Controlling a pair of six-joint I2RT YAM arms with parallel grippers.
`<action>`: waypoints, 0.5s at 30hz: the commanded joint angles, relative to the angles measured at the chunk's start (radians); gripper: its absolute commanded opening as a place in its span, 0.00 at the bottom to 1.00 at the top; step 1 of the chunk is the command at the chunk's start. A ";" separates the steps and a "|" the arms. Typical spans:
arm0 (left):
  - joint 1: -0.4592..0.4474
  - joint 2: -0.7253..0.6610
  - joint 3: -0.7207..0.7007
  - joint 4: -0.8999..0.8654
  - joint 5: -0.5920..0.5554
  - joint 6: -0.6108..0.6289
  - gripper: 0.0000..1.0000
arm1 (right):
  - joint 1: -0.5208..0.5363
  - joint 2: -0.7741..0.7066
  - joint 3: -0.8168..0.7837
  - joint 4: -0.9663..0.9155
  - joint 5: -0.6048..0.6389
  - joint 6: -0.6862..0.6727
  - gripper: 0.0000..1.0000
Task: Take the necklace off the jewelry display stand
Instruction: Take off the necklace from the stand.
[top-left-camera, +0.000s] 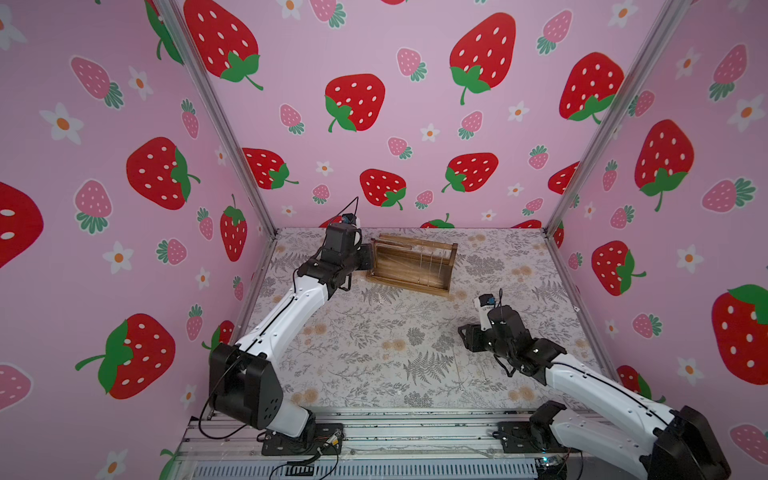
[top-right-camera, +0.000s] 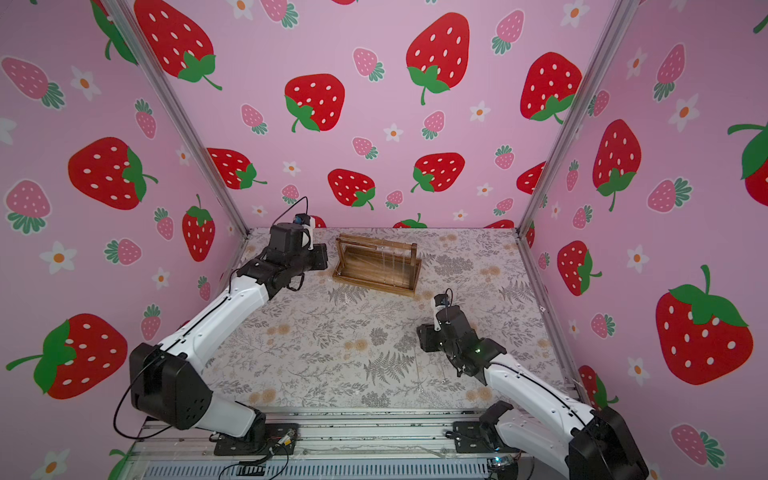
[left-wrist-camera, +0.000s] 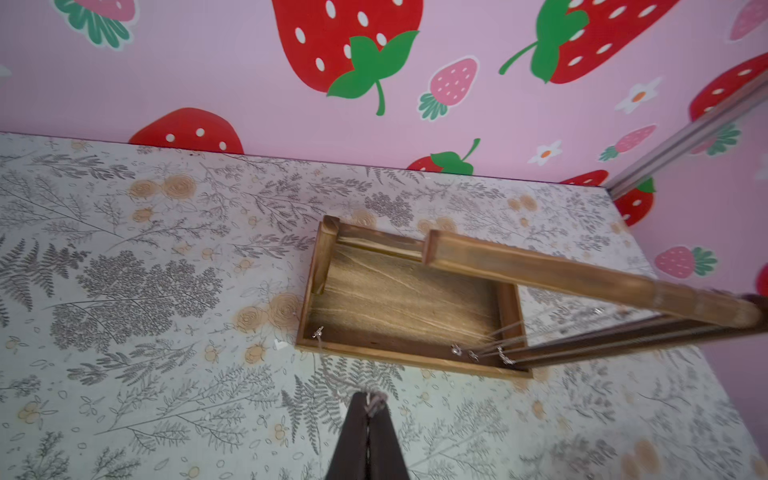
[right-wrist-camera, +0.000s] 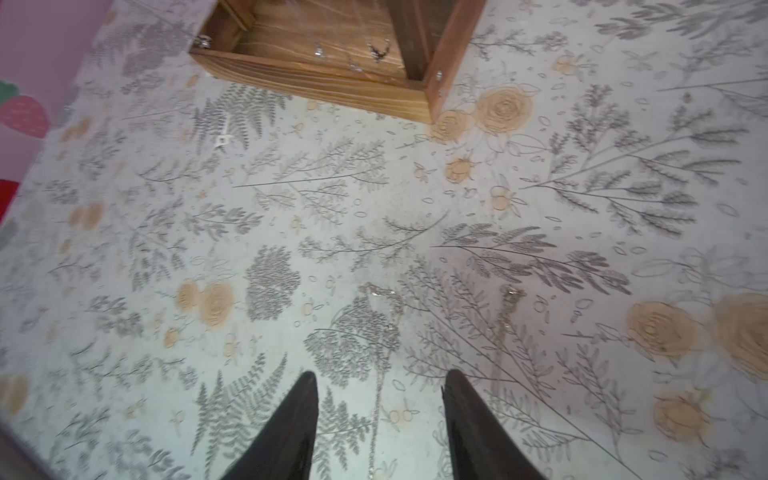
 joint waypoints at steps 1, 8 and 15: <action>-0.015 -0.114 -0.011 -0.079 0.184 -0.039 0.00 | -0.001 -0.027 0.109 0.040 -0.314 -0.074 0.64; -0.039 -0.251 -0.001 -0.303 0.444 -0.002 0.00 | 0.022 0.035 0.269 0.009 -0.528 -0.186 0.63; -0.083 -0.307 -0.025 -0.426 0.672 0.051 0.00 | 0.107 0.075 0.360 -0.002 -0.648 -0.276 0.63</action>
